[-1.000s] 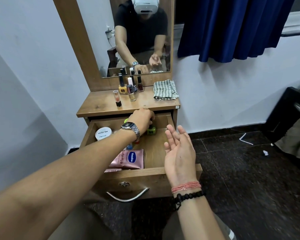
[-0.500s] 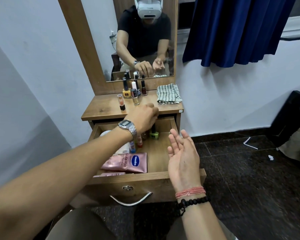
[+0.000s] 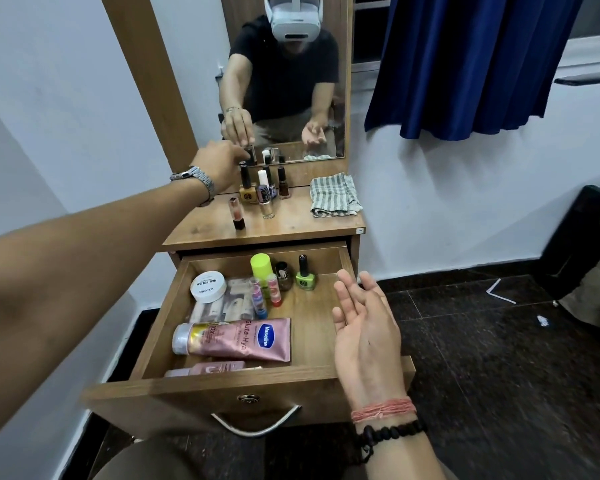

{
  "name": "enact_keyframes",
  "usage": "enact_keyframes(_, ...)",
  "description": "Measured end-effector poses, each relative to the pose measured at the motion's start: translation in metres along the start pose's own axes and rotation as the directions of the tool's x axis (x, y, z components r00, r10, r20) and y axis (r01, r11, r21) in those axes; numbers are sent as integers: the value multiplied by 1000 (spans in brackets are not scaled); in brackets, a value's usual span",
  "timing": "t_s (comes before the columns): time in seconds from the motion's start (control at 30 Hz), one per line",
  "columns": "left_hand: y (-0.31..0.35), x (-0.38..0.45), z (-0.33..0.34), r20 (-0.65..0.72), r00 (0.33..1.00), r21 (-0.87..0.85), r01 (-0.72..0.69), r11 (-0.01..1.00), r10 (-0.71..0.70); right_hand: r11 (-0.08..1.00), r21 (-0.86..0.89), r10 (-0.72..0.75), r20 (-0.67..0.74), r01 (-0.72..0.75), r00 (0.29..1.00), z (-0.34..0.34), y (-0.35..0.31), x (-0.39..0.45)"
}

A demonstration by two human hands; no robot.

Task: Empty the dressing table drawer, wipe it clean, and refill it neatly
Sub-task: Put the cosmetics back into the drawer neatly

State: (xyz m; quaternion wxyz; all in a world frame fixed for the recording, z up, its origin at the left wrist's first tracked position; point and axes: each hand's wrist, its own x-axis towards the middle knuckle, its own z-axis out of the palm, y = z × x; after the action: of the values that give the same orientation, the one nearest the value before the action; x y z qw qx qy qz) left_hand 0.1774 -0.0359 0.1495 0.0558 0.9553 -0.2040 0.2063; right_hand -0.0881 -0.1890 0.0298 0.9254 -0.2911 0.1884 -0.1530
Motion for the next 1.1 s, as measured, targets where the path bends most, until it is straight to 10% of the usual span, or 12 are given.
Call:
enact_keyframes(0.5, -15, -16, -16, -27, 995, -76, 91, 993, -93, 1000, -10, 8, 3, -8, 1000, 0, -1, -1)
enact_keyframes(0.8, 16, -52, -82, -236, 959, -78, -178, 981, 156, 1000, -15, -4, 16, 4, 1000, 3, -1, -5)
enact_keyframes(1.1, 102, -100, -31, -14, 942, -194, -333, 923, 336, 1000, -9, -5, 20, 5, 1000, 3, -3, -9)
